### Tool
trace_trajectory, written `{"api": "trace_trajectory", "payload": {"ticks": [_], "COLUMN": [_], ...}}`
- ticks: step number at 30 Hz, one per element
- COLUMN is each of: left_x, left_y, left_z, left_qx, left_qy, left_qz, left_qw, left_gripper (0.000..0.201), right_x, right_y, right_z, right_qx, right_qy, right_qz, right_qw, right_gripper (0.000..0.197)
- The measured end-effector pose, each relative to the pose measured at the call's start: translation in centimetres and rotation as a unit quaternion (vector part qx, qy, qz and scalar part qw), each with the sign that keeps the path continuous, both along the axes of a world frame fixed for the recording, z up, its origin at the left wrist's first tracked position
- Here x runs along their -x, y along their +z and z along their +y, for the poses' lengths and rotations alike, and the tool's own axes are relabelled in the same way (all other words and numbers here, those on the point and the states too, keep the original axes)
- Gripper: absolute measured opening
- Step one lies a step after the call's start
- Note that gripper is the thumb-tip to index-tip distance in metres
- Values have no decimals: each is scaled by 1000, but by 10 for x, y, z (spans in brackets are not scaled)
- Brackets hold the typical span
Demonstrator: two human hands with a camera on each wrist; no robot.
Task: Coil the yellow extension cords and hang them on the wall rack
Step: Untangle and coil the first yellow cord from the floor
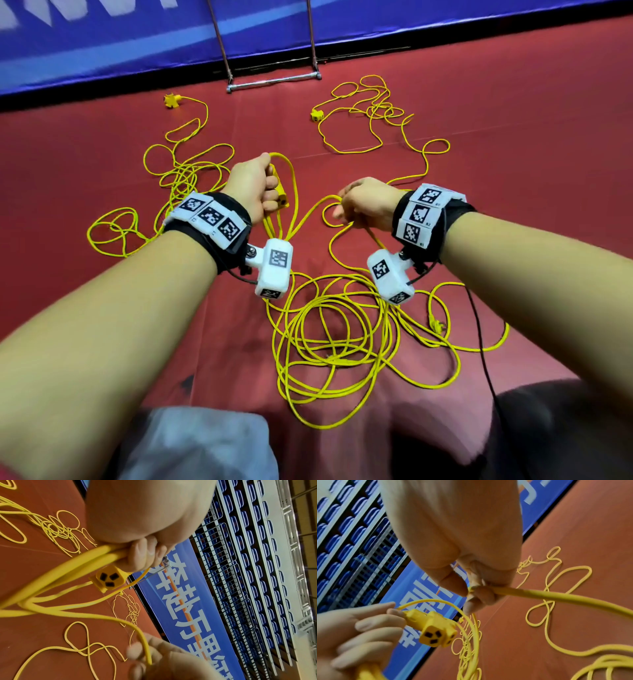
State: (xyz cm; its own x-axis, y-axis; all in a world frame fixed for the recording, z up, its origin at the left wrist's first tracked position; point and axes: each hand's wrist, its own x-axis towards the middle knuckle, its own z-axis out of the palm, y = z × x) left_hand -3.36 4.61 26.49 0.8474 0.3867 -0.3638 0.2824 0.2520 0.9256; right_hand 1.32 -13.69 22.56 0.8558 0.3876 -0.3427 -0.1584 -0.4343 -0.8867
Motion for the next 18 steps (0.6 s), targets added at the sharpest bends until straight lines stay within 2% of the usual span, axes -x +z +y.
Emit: {"api": "trace_trajectory", "payload": {"ticks": [4,7,11,14,18], "left_x": [0,0,-1,1,2], "left_y": [-5,-10,-16,-19,-21], "left_z": [-8,-15,-19,-17,-17], "left_qx": [-23,-41,-57,-76,-93], "left_qy": [-28,-40,-55,-59,-54], "left_qz": [25,33,23,22,29], "left_qw": [999,998,997,995,994], "left_gripper": [35,31,18,15,16], "right_x": [7,12,19,23,31], "right_y": [8,11,13,14,20], "right_z": [5,9,13,18,27], "right_qx": [-163,-195,-161,-150,-155], "right_qy": [21,25,54,64,78], "right_qz": [105,145,121,62,9], "right_qw": [981,970,978,985,985], "right_gripper": [22,18,20,26,12]}}
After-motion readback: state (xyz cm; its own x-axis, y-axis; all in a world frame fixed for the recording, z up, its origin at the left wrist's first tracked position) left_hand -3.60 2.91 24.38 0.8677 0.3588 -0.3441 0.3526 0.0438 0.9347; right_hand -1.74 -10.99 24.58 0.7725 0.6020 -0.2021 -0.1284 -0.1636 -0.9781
